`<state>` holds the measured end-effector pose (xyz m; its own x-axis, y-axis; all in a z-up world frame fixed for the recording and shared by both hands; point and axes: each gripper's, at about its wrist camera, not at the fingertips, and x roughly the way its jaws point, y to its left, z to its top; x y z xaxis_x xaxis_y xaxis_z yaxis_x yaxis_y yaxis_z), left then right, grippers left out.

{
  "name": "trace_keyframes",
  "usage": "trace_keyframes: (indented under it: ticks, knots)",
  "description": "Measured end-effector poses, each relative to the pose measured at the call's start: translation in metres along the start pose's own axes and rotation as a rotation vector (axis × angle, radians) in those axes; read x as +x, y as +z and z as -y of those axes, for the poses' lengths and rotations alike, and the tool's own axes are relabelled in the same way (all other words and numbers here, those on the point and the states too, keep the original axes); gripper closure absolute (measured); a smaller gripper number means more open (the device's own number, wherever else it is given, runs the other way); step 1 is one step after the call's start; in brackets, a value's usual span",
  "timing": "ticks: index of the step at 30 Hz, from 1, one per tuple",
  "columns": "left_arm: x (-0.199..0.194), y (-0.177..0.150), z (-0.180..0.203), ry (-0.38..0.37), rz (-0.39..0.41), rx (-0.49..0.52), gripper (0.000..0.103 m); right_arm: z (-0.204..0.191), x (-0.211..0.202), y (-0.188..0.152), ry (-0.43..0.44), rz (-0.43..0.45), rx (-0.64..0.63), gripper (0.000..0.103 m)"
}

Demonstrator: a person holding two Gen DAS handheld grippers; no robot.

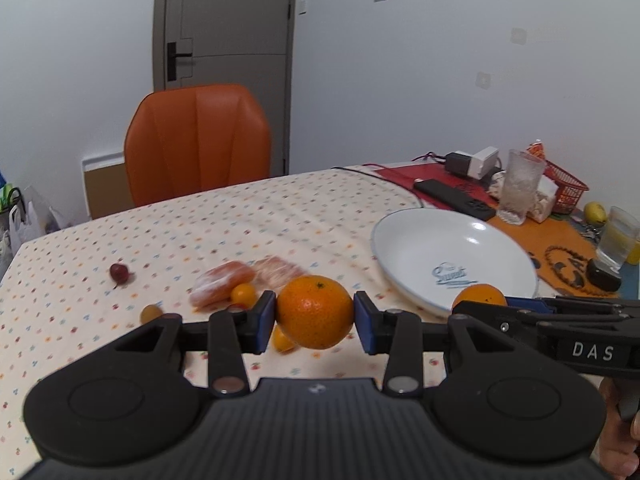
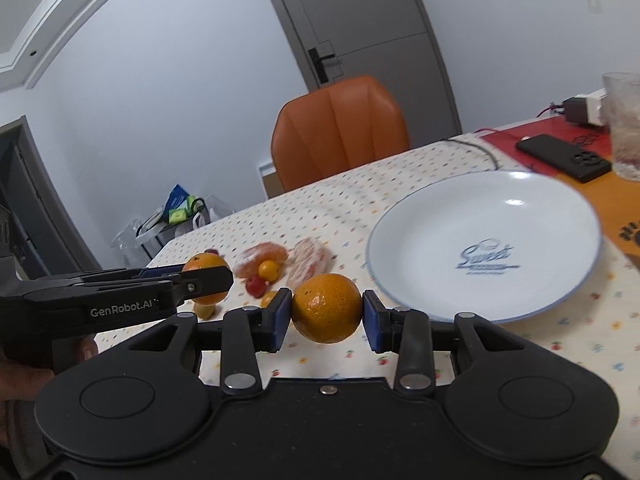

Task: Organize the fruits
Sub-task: 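Lift and carry the left tool's orange over the white plate while the right tool carries its orange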

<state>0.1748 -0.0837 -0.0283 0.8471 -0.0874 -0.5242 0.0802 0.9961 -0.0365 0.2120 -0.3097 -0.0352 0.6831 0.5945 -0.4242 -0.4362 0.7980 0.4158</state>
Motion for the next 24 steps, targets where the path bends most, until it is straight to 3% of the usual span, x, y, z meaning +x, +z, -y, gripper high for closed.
trace_keyframes:
  ticks: [24]
  knots:
    - [0.018,0.018,0.082,-0.111,0.023,0.078,0.063,0.062,-0.043,0.013,-0.102,0.1,0.047,0.067]
